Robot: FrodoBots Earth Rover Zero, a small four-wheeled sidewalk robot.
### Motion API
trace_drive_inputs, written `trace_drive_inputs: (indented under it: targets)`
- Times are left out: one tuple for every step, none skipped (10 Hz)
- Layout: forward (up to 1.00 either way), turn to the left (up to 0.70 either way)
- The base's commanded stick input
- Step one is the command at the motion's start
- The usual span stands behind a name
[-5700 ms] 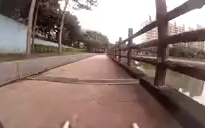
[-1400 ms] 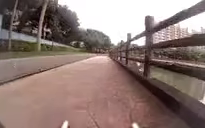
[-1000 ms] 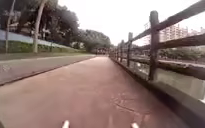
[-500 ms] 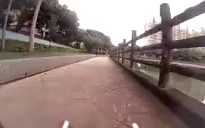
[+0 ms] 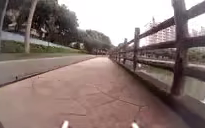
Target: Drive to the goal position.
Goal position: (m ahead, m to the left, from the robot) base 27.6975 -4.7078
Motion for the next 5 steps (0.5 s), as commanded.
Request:
trace_drive_inputs:
  targets:
    - [0.7,0.0]
    - [0.7,0.0]
    - [0.7,0.0]
    - [0.7,0.0]
    - [0.7,0.0]
